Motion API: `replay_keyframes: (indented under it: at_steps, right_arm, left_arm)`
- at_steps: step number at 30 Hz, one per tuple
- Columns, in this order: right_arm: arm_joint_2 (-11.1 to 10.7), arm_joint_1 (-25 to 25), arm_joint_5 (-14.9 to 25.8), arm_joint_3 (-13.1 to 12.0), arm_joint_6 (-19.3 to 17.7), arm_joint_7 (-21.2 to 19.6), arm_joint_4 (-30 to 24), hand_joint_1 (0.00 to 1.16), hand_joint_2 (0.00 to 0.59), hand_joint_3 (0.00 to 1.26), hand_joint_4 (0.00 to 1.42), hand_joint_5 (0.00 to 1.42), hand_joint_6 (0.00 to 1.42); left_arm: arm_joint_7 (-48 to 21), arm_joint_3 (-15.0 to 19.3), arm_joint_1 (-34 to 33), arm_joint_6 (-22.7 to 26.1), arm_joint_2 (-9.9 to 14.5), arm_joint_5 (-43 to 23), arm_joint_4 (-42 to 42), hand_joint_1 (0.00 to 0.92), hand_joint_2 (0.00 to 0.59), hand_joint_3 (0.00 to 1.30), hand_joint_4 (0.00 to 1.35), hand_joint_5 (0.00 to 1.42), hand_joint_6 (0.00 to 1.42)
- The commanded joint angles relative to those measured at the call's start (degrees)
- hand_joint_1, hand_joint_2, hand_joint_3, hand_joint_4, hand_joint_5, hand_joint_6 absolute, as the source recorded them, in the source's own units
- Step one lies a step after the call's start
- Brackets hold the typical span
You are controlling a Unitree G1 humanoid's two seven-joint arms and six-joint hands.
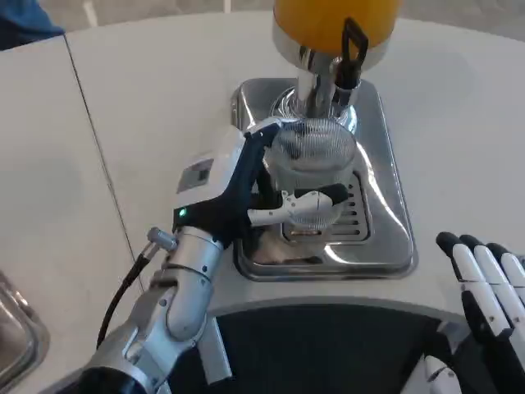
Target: Grasp the cup under the faucet to collect the drink, then remove the cup.
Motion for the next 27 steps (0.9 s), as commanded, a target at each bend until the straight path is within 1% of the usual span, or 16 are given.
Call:
replay_keyframes:
  at_steps: [1, 5, 12, 14, 18, 19, 20, 21, 24, 27]
  right_arm:
    - [0.2, 0.4, 0.5, -0.1, 0.5, 0.5, 0.3, 0.02, 0.586, 0.0, 0.0, 0.0, 0.0]
    - [0.1, 0.1, 0.6, 0.0, 0.4, 0.5, 0.5, 0.02, 0.586, 0.0, 0.0, 0.0, 0.0]
    - [-0.1, 0.0, 0.8, 0.2, 0.2, 0.2, 1.1, 0.02, 0.586, 0.0, 0.0, 0.0, 0.0]
    - [-0.1, 0.0, 1.0, 0.1, 0.2, 0.3, 1.1, 0.02, 0.586, 0.0, 0.0, 0.0, 0.0]
    - [-0.3, 0.0, 1.4, -0.2, 0.2, 0.5, 0.9, 0.02, 0.586, 0.0, 0.0, 0.0, 0.0]
    - [-0.4, 0.0, 1.5, -0.2, 0.1, 0.5, 0.9, 0.02, 0.586, 0.0, 0.0, 0.0, 0.0]
    - [-0.5, 0.0, 1.5, -0.2, 0.0, 0.5, 0.8, 0.02, 0.586, 0.0, 0.0, 0.0, 0.0]
    - [-0.6, 0.1, 1.6, -0.3, 0.0, 0.5, 0.8, 0.02, 0.586, 0.0, 0.0, 0.0, 0.0]
    - [-0.7, 0.3, 1.7, -0.2, -0.3, 0.3, 0.7, 0.02, 0.586, 0.0, 0.0, 0.0, 0.0]
    - [-0.7, 0.6, 1.7, -0.1, -0.4, 0.1, 0.7, 0.02, 0.586, 0.0, 0.0, 0.0, 0.0]
  left_arm:
    - [1.4, -0.6, 1.7, 1.8, 0.4, 1.2, -2.3, 0.301, 0.028, 0.27, 0.38, 0.87, 1.07]
    - [1.2, -0.5, 2.2, 2.8, 0.7, 1.2, -3.5, 0.265, 0.016, 0.23, 0.31, 0.8, 1.02]
    - [1.2, -0.3, 2.7, 3.5, 0.8, 1.4, -5.1, 0.234, 0.002, 0.2, 0.26, 0.71, 0.92]
    - [1.1, -0.3, 2.9, 3.8, 0.8, 1.3, -5.5, 0.231, 0.0, 0.2, 0.25, 0.7, 0.91]
    - [0.7, 0.0, 3.4, 4.0, 1.0, 1.0, -6.3, 0.2, 0.0, 0.17, 0.2, 0.61, 0.78]
    - [0.6, 0.0, 3.6, 4.0, 1.1, 0.9, -6.7, 0.186, 0.0, 0.16, 0.18, 0.58, 0.73]
    - [0.4, 0.1, 3.8, 4.0, 1.1, 0.8, -7.1, 0.169, 0.0, 0.15, 0.16, 0.53, 0.64]
    - [0.1, 0.3, 3.9, 4.0, 1.2, 0.6, -7.6, 0.151, 0.0, 0.14, 0.14, 0.5, 0.58]
    - [-0.6, 0.6, 4.6, 3.9, 1.5, 0.1, -8.9, 0.101, 0.0, 0.12, 0.1, 0.44, 0.5]
    - [-1.3, 0.8, 5.2, 4.1, 1.8, -0.6, -10.0, 0.064, 0.0, 0.09, 0.05, 0.4, 0.46]
